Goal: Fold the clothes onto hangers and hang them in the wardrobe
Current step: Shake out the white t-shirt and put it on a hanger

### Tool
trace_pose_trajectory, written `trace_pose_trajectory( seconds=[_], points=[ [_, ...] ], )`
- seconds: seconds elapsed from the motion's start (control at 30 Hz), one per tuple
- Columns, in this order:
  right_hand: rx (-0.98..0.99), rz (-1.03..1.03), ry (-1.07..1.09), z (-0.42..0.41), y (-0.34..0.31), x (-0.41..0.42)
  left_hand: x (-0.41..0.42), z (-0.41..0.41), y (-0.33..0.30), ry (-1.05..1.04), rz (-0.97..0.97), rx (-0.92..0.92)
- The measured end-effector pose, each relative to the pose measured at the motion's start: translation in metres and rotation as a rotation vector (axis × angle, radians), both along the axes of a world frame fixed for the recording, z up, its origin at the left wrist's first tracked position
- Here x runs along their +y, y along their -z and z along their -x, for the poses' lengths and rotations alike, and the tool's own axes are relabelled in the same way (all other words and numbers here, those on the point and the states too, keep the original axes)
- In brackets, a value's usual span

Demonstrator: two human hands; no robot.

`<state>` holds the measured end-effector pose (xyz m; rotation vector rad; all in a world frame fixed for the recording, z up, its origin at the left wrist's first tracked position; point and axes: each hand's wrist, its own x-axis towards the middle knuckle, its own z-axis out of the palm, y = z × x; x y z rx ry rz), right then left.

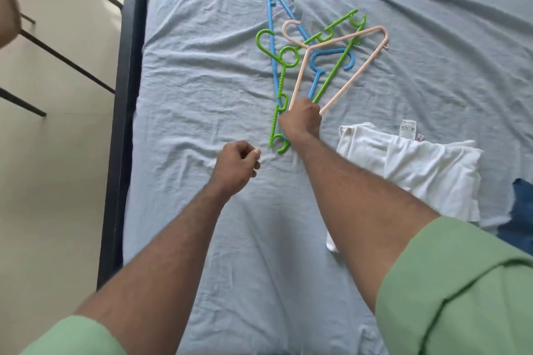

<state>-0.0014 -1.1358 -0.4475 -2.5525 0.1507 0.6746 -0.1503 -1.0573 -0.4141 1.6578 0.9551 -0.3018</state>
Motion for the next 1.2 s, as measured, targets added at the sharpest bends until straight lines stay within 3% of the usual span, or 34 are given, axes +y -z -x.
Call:
trace_pose_trajectory(
  seconds=[0.3,0.43,0.6,0.77,0.93,1.1,1.2],
  points=[
    [0.066,-0.332,0.017,0.073,-0.034,-0.08,-0.033,-0.029,-0.026,-0.099,0.078,-0.055],
    [0.139,-0.403,-0.166,0.131,-0.045,-0.116,-0.055,-0.04,-0.034,-0.182,0.18,-0.113],
    [0.19,-0.47,-0.309,0.162,-0.044,-0.161,-0.091,-0.028,-0.033,-0.322,0.171,-0.14],
    [-0.049,-0.289,-0.408,0.16,-0.023,-0.244,-0.107,0.003,-0.028,-0.273,0.123,-0.152],
    [-0.137,-0.042,-0.371,0.127,-0.007,-0.315,-0.108,0.014,-0.025,-0.21,0.064,-0.159],
    [-0.242,0.072,-0.461,0.047,-0.009,-0.32,-0.104,0.007,-0.029,-0.037,-0.064,-0.208],
    [-0.202,0.118,-0.458,-0.004,-0.013,-0.304,-0.101,-0.007,-0.035,0.025,-0.135,-0.268]
  ],
)
